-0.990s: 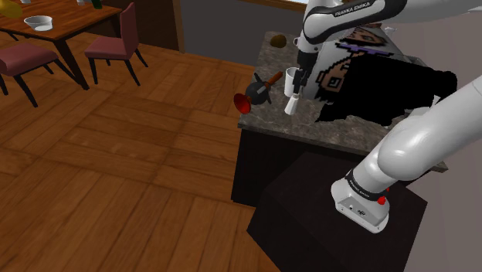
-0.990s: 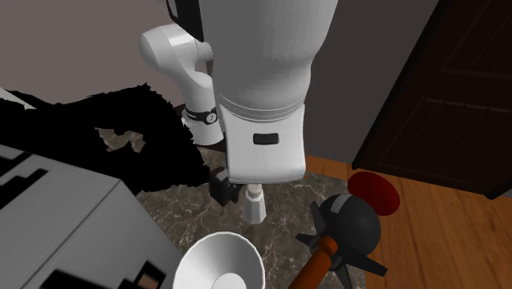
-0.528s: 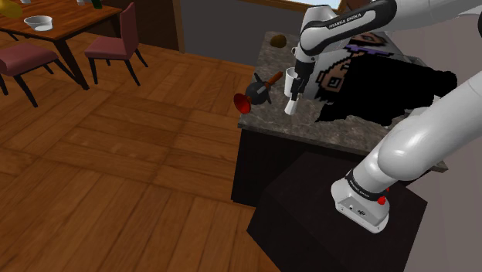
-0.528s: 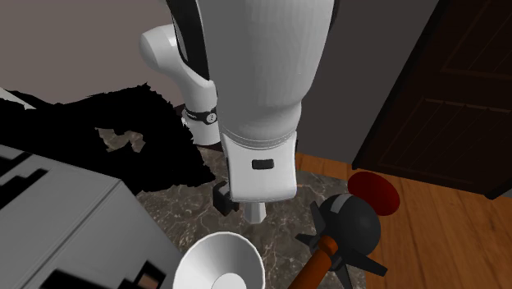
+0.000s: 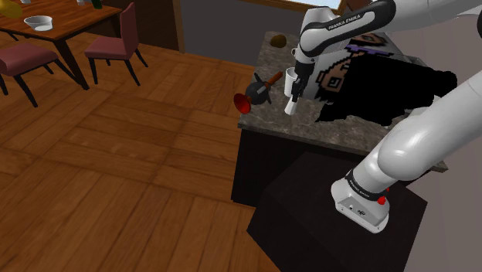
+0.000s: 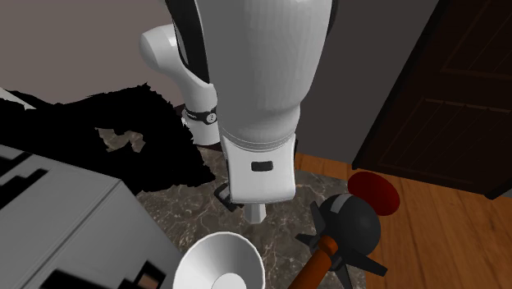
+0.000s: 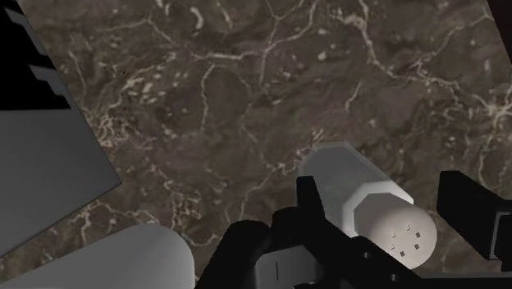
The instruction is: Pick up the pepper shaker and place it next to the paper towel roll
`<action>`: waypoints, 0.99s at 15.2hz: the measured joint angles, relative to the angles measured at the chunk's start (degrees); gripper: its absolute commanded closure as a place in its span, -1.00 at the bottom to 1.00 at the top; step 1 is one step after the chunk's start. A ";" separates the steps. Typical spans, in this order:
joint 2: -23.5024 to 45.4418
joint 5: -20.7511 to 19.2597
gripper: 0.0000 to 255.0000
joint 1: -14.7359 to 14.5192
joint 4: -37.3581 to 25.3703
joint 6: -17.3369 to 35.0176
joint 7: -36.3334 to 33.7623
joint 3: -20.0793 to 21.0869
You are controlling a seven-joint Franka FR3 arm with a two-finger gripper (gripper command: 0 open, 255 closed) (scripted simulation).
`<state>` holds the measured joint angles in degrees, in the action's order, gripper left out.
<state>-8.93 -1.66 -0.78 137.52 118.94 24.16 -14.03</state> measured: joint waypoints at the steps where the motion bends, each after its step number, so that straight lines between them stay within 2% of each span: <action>1: -0.02 0.00 1.00 0.00 -0.02 0.00 0.00 0.00; 9: 0.00 0.01 1.00 -0.01 -0.02 0.01 -0.01 0.01; 15: -2.12 -0.38 1.00 0.01 -1.95 -4.00 -0.44 0.24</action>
<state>-11.05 -2.04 -0.76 135.58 114.95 23.72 -13.79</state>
